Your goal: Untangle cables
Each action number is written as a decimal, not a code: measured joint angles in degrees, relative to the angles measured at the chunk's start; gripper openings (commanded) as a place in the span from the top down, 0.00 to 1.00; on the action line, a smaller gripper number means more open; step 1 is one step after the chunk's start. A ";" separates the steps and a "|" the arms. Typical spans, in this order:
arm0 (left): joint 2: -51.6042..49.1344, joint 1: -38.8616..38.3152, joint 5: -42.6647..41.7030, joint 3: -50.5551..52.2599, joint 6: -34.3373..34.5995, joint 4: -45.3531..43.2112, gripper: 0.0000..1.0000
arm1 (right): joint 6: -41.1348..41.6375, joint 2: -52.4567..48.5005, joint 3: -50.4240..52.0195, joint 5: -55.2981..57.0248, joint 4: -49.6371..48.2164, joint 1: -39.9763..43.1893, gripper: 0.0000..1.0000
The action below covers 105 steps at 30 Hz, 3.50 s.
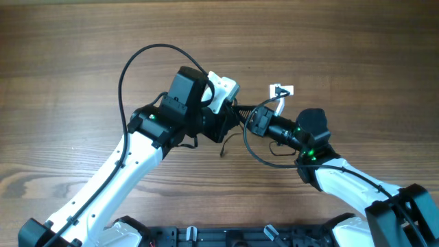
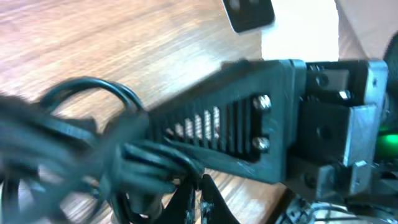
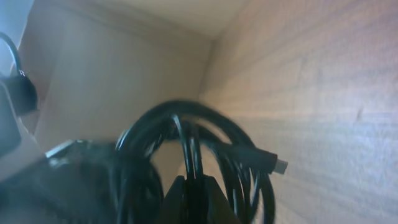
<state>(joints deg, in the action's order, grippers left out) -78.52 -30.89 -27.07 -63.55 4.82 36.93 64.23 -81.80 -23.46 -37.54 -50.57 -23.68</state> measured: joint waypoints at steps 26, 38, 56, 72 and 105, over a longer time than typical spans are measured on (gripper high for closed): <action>-0.76 10.88 3.21 0.00 12.76 -1.79 0.68 | -27.52 -0.02 -0.20 -11.02 25.97 20.63 0.00; -16.72 8.02 15.08 -0.02 34.12 -3.76 0.60 | -26.56 -0.02 -0.20 -6.75 26.14 20.63 0.00; -28.85 3.23 16.79 -0.70 41.62 -8.11 0.96 | -23.52 -0.02 -0.20 -5.16 27.52 20.63 0.00; -28.63 3.08 16.52 -0.96 28.41 -6.91 0.96 | -23.47 -0.02 -0.20 -2.19 30.71 20.63 0.00; -6.60 6.25 -5.68 -0.37 -12.96 9.22 0.96 | -25.55 -0.02 -0.20 -12.11 22.18 16.06 0.29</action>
<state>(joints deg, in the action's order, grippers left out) -85.12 -24.64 -32.75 -63.92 -8.14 46.15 38.68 -81.82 -23.66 -49.65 -28.38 -7.62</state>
